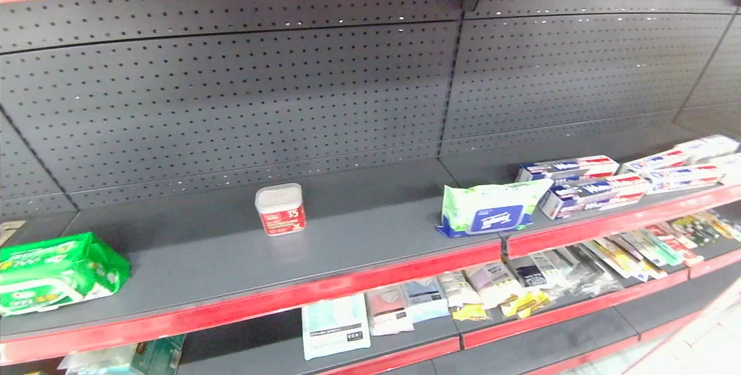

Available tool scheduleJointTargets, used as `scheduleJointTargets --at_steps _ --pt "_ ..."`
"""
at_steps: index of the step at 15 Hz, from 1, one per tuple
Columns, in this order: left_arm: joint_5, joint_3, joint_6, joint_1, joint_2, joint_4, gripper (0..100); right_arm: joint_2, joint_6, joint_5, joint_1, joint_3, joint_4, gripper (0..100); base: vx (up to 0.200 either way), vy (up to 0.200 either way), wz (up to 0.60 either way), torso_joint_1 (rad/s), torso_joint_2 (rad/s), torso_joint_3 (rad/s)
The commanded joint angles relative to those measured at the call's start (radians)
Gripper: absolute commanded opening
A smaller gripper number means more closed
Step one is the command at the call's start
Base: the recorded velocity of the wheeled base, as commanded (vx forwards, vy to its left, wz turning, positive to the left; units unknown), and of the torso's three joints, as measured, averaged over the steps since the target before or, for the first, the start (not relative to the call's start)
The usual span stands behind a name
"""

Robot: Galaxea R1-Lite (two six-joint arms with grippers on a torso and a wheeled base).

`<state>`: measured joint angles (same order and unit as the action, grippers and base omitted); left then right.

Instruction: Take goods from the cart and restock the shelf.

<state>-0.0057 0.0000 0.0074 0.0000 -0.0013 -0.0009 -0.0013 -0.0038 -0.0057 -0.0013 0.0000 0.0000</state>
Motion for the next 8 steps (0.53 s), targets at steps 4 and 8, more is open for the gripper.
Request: scheduleJointTargets --at_steps 4,8 --pt "0.000 0.000 -0.001 0.000 0.001 -0.001 100 0.001 -0.001 0.000 0.000 0.000 0.000 100 0.000 0.000 -0.60 0.006 0.00 -0.001" --pt "0.000 0.000 -0.001 0.000 0.001 -0.001 100 0.001 -0.001 0.000 0.000 0.000 0.000 100 0.000 0.000 -0.60 0.005 0.00 0.000"
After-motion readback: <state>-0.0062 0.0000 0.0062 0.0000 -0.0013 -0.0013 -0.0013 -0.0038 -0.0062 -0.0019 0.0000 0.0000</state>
